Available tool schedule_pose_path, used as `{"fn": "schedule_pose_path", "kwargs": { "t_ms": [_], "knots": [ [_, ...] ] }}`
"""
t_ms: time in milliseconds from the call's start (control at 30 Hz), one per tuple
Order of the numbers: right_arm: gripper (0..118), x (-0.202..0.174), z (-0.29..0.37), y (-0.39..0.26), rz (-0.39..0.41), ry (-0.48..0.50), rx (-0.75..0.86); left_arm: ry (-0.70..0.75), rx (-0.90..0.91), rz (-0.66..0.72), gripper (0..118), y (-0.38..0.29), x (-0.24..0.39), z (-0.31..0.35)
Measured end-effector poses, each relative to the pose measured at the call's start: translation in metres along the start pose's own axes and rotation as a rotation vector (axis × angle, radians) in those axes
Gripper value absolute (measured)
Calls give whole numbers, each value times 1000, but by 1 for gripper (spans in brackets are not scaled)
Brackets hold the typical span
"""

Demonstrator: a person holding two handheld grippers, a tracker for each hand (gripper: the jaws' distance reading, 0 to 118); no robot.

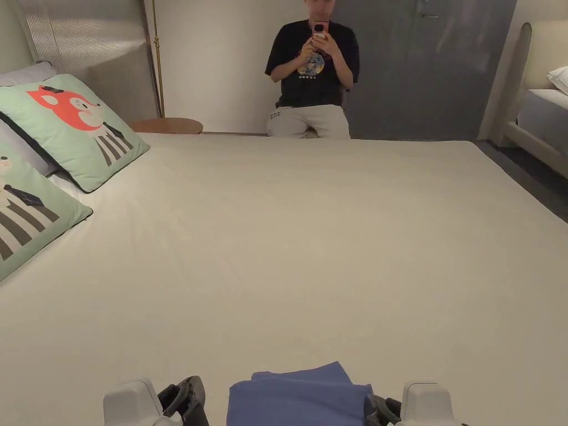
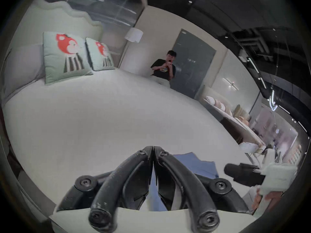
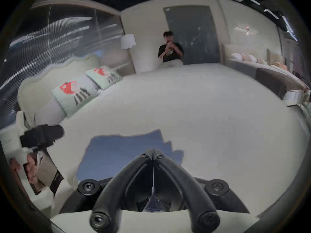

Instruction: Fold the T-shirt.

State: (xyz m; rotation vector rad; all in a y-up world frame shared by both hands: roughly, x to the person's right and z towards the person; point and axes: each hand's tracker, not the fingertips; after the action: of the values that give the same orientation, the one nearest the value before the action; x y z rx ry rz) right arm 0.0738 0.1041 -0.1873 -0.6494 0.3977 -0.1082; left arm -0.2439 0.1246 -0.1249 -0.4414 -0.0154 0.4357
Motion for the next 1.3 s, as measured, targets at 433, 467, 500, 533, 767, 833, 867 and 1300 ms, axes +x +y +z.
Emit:
{"fn": "schedule_pose_path", "kwargs": {
  "t_ms": [433, 467, 500, 533, 767, 833, 867, 1300],
  "knots": [
    [0, 14, -37, 2, 38, -33, -211, -336, -382, 337, 77, -6, -47, -54],
    [0, 15, -37, 2, 36, -31, -217, -356, -407, 344, 97, -9, -49, -62],
    [0, 16, -38, 2, 34, -29, -217, -384, -420, 350, 110, -9, -51, -67],
    [0, 19, -39, 0, 25, -27, -217, -423, -451, 375, 110, -11, -52, -74],
    [0, 36, -40, -3, -84, 5, -216, -505, -560, 528, 52, -28, -39, -109],
    [0, 35, -35, -4, -104, 7, -208, -356, -573, 470, 41, -28, -28, -107],
    [0, 35, -33, -3, -122, 20, -200, -401, -576, 501, 41, -26, -31, -106],
    [0, -17, -36, 25, -62, 47, -133, -249, -444, 483, 31, 63, -167, -52]
  ]
}}
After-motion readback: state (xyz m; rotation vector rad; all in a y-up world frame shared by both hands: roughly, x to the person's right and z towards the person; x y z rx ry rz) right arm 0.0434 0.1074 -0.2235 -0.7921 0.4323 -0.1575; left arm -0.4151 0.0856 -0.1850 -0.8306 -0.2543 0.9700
